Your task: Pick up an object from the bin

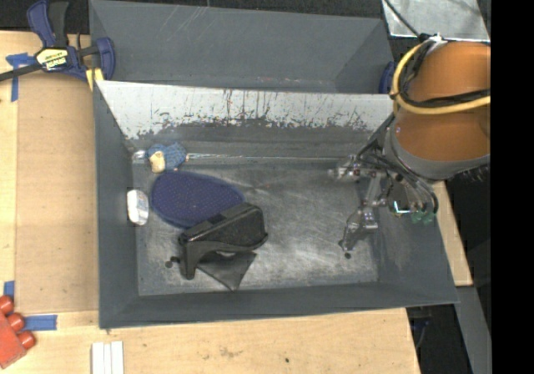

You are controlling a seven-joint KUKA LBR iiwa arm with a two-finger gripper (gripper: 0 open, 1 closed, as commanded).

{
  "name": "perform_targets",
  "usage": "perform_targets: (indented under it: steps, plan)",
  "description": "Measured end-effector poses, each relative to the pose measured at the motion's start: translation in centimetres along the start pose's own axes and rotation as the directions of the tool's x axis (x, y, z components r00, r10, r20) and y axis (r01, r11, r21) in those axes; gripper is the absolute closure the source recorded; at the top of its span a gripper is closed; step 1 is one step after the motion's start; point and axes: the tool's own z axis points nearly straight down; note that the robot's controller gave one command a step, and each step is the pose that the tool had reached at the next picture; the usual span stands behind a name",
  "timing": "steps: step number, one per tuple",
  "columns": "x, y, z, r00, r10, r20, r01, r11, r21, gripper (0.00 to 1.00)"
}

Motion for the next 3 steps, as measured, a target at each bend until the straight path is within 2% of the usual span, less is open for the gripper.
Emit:
perform_targets:
  steps: [1, 2, 3]
  plan:
    - [-4.1, 8.6, 6.4, 0.996, -0.086, 0.003, 0.086, 0.996, -0.003, 0.0]
    - [-3.0, 15.5, 13.6, 0.987, -0.159, 0.008, 0.159, 0.987, 0.0, 0.0]
    - [-3.2, 15.2, 13.2, 0.988, -0.156, 0.009, 0.156, 0.988, 0.001, 1.0]
